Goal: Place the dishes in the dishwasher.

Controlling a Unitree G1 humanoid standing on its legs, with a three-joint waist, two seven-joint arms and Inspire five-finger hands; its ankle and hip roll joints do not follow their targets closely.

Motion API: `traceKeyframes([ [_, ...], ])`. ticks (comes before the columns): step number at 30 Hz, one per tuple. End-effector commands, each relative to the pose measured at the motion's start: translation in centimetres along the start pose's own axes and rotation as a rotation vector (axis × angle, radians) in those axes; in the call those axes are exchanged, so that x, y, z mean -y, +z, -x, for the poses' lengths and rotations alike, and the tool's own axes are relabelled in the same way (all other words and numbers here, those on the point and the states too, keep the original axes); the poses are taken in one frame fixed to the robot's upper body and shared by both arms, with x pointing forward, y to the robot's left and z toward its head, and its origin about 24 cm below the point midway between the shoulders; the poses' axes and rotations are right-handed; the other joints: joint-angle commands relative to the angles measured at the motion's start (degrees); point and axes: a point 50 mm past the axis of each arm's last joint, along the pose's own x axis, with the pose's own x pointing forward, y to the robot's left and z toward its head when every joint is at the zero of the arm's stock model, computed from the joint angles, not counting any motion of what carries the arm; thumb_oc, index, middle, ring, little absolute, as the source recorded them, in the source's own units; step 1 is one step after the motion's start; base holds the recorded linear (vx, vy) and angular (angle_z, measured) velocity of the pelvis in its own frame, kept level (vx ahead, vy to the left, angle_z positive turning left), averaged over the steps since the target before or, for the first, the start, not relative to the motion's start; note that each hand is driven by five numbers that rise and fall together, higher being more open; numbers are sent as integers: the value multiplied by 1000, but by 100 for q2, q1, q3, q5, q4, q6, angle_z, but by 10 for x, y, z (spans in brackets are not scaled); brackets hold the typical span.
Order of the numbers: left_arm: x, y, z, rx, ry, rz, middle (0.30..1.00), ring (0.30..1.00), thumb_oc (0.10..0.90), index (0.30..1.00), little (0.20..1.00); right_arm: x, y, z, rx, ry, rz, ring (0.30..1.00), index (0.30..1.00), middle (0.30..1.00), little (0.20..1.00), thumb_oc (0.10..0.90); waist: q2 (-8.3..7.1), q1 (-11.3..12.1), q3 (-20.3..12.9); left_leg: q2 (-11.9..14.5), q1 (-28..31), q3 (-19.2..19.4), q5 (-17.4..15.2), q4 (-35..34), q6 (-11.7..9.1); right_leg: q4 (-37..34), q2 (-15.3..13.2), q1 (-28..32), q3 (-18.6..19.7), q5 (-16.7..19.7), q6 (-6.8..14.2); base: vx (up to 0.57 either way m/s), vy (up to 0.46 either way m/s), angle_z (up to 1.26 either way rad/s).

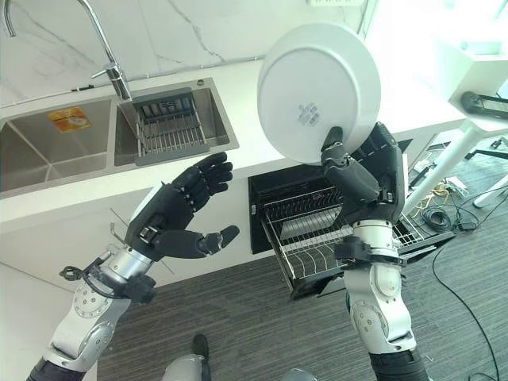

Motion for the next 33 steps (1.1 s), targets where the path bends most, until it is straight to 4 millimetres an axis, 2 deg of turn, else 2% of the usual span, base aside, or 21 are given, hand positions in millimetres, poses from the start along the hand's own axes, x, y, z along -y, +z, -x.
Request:
traceKeyframes([
  [1,-4,31,-10,173,-19,-89,900,900,800,900,900,-23,56,-15,330,109,45,300,300,300,300,400,-231,-72,-399,201,438,302,-1636,869,-75,-384,409,-254,91,61,-227,-11,-168,-16],
  [4,-7,21,-6,124,19,-52,900,900,800,900,900,-19,56,-18,320,98,115,300,300,300,300,400,-188,-111,-372,329,394,335,-1534,869,-151,-384,544,-312,149,37,-325,-19,-149,-10],
  [6,-10,6,0,52,59,-31,900,900,800,900,900,-14,53,-19,299,87,182,300,300,300,300,400,-177,-171,-364,402,471,561,-1504,869,-178,-384,605,-348,169,36,-370,4,-103,-12],
  [8,-11,-8,9,-15,83,-33,900,900,800,900,900,-10,54,-18,283,86,233,300,300,300,300,400,-173,-159,-358,334,500,672,-1469,869,-158,-384,598,-361,178,70,-359,30,-10,-8],
  [9,-13,-19,18,-74,110,-27,900,900,800,900,900,-9,53,-18,274,95,265,300,300,300,300,400,-156,-77,-317,2,470,451,-1552,869,-45,-384,629,-357,296,88,-339,66,60,-9],
  [11,-16,-39,36,-185,169,-37,900,900,800,900,900,-10,49,-17,262,113,291,300,300,300,300,400,-134,53,-255,-431,465,86,-1718,869,124,-384,707,-321,513,91,-303,84,99,-26],
  [12,-16,-55,49,-277,182,-61,900,900,800,900,900,-11,47,-15,262,112,308,300,300,300,300,400,-130,69,-254,-514,478,117,-1778,869,184,-384,705,-308,542,102,-268,52,91,-58],
  [13,-16,-59,52,-300,183,-69,900,900,800,900,900,-11,47,-15,262,112,310,300,300,300,300,400,-132,76,-252,-525,491,103,-1796,869,190,-384,704,-295,547,104,-260,59,132,-74],
  [15,-15,-89,80,-486,217,-65,900,900,800,900,900,-9,43,-11,275,73,375,300,300,300,300,400,-162,87,-261,-689,554,-67,-1914,869,282,-384,709,-254,642,116,-227,74,223,-46],
  [16,-14,-115,104,-631,235,-63,900,900,800,900,900,-5,40,-11,282,50,439,300,300,300,300,400,-190,36,-305,-708,598,24,-2012,869,340,-384,650,-232,619,124,-182,55,302,-11],
  [17,-12,-124,112,-684,241,-60,900,900,800,900,900,-4,41,-11,284,46,462,300,300,300,300,400,-207,27,-310,-760,612,-8,-2056,869,368,-384,621,-226,626,145,-145,22,297,-9],
  [21,-7,-145,136,-809,243,-59,900,900,800,900,900,-2,43,-13,325,17,561,300,300,300,300,400,-269,72,-262,-1004,582,-266,-2122,869,478,-384,551,-285,609,321,-28,0,180,-3],
  [24,-3,-156,153,-892,252,-47,900,900,800,900,900,0,43,-14,330,-1,598,300,300,300,300,400,-244,-22,-240,-1052,546,-509,-2115,869,590,-384,718,-239,927,522,-14,7,97,5],
  [26,2,-163,161,-937,240,-53,900,900,800,900,900,2,41,-13,335,-12,664,300,300,300,300,400,-249,-57,-270,-1112,489,-586,-2113,869,657,-384,737,-323,1228,362,-43,18,2,17],
  [29,-2,-169,171,-988,294,-38,900,900,800,900,900,-4,34,-15,351,23,737,300,300,300,300,400,-330,71,-201,-1130,504,-566,-2172,869,653,-384,236,-544,1141,905,160,-18,-129,11],
  [30,-5,-170,173,-999,319,-30,900,900,800,900,900,-7,32,-16,355,35,742,300,300,300,300,400,-351,104,-161,-1114,521,-577,-2198,869,670,-384,145,-587,1124,1025,204,-37,-237,-15],
  [31,-9,-171,179,-1017,334,-33,900,900,800,900,900,-8,32,-18,366,49,771,300,300,300,300,400,-353,147,-150,-1039,481,-567,-2172,869,670,-384,206,-560,1142,774,212,-51,-296,-26],
  [33,-12,-174,182,-1041,349,-35,900,900,800,900,900,-12,34,-27,397,64,863,300,300,300,300,400,-402,264,-168,-874,388,-406,-2101,869,567,-384,136,-613,919,676,216,-58,-274,-24],
])
